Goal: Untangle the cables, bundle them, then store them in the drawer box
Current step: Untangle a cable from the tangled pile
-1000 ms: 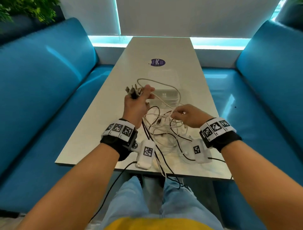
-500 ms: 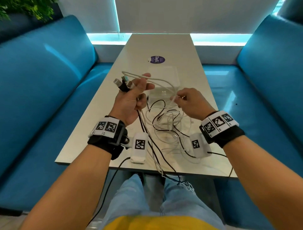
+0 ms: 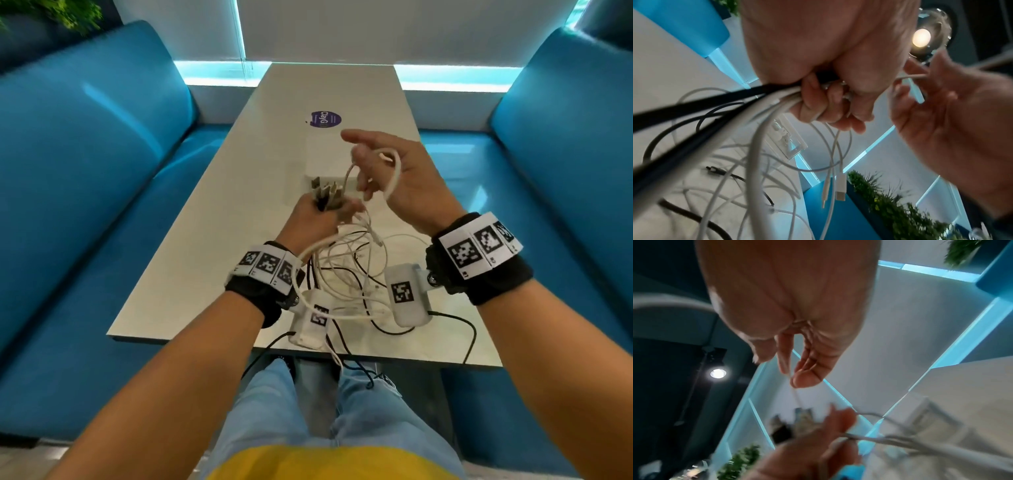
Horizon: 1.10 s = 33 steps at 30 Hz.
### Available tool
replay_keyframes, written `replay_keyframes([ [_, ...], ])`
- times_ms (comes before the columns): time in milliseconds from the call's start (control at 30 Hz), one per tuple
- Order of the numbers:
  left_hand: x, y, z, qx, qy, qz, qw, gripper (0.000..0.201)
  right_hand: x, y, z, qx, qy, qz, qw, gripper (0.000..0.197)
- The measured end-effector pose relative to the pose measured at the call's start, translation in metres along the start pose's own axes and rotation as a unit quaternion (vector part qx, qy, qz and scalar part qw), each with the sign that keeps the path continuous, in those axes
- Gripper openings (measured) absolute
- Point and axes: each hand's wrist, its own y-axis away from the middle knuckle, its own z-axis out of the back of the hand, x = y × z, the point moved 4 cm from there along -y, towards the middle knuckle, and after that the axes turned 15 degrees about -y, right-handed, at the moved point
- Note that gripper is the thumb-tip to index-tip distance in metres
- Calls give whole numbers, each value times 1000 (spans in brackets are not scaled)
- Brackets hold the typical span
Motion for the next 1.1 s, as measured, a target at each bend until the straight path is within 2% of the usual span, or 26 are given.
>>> replay_keyframes([
  [67,6,0,6,-27,25,24,999,10,-22,7,5,30,87,-54,994,47],
  [100,8,1,9,-32,33,28,999,14,-37,12,5,63,133,-90,985,50],
  [167,10,4,14,-28,40,23,999,22,-70,25,8,108,200,-144,963,34],
  [233,14,6,23,-37,58,27,997,27,-95,35,17,84,240,-175,951,8],
  [300,18,8,32,-57,94,37,993,25,-117,41,31,53,260,-211,941,22],
  [367,21,9,42,-79,122,51,988,23,-131,46,45,24,274,-260,926,22],
  [433,23,11,48,-93,124,60,986,30,-138,49,59,-13,298,-303,905,19],
  [500,24,13,48,-93,118,61,987,38,-131,48,66,-52,310,-314,896,33],
  [533,22,13,47,-89,115,57,988,39,-122,44,67,-69,308,-297,901,43],
  [600,17,13,42,-71,105,43,991,34,-96,34,60,-80,277,-232,929,45],
  [633,14,12,37,-61,99,35,993,29,-81,29,52,-61,239,-207,947,41],
  [700,5,12,25,-43,85,25,995,21,-56,25,29,31,154,-208,965,33],
  [767,-5,13,11,-27,70,14,997,14,-40,27,12,107,97,-223,964,28],
  [800,-10,15,5,-19,58,3,998,11,-34,30,9,120,80,-225,964,25],
  [867,-19,19,-6,8,29,-22,999,6,-30,40,18,107,68,-218,968,18],
  [933,-26,23,-15,42,-6,-46,998,12,-34,58,42,74,68,-231,968,19],
  [1000,-33,27,-26,75,-29,-61,995,19,-42,85,74,56,64,-279,956,22],
  [1100,-45,32,-46,123,-9,-45,991,19,-57,136,123,56,101,-386,915,29],
])
